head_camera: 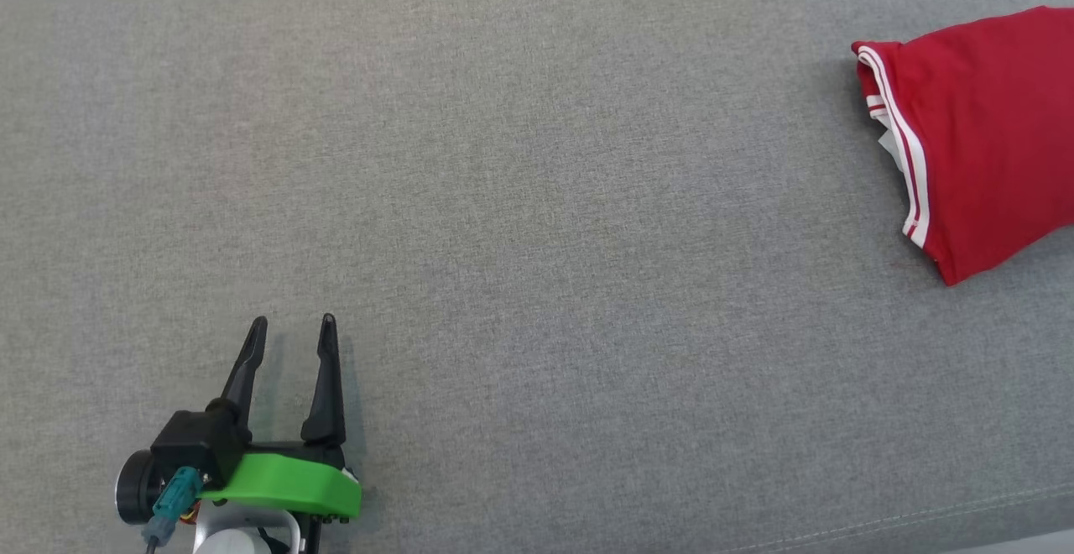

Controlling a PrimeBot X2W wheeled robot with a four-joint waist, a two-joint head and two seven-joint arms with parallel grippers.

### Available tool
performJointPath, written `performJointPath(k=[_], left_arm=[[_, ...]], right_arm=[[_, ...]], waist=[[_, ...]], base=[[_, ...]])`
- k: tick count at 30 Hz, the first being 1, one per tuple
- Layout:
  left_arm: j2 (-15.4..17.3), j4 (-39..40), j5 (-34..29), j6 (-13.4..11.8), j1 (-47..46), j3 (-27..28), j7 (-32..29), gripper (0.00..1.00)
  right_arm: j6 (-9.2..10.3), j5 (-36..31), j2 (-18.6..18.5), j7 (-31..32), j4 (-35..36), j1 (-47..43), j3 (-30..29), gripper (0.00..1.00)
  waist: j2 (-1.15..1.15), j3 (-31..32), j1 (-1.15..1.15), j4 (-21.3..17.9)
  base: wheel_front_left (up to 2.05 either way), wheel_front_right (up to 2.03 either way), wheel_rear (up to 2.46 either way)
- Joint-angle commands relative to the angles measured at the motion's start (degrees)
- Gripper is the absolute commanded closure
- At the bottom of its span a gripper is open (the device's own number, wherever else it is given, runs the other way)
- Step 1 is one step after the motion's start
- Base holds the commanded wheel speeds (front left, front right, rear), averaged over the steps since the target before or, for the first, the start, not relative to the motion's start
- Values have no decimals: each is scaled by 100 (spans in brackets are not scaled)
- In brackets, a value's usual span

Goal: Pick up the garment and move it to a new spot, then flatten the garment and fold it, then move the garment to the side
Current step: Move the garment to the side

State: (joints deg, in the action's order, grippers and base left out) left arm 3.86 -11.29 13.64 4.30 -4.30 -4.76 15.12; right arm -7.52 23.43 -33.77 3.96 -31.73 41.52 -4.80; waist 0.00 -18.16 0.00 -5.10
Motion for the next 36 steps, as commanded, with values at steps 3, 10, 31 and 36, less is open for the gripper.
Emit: performJointPath(k=[3,10,31,36], left_arm=[[-34,36,110,-31,-14,66,-1,0],[-73,-13,238,-100,131,136,-1,0],[-88,-638,505,45,576,-73,-2,0],[-88,-726,531,11,491,-127,-1,0]], right_arm=[[8,176,179,-555,374,-608,3,0],[7,-150,880,-1587,1323,-2512,-353,0],[7,-2053,3030,-1914,2465,-4692,-953,0],[7,-2109,3058,-1914,2311,-4664,-832,0]], waist=[[0,336,0,65],[0,891,0,179],[0,1786,0,345],[0,1831,0,368]], base=[[0,0,0],[0,0,0],[0,0,0],[0,0,0]])
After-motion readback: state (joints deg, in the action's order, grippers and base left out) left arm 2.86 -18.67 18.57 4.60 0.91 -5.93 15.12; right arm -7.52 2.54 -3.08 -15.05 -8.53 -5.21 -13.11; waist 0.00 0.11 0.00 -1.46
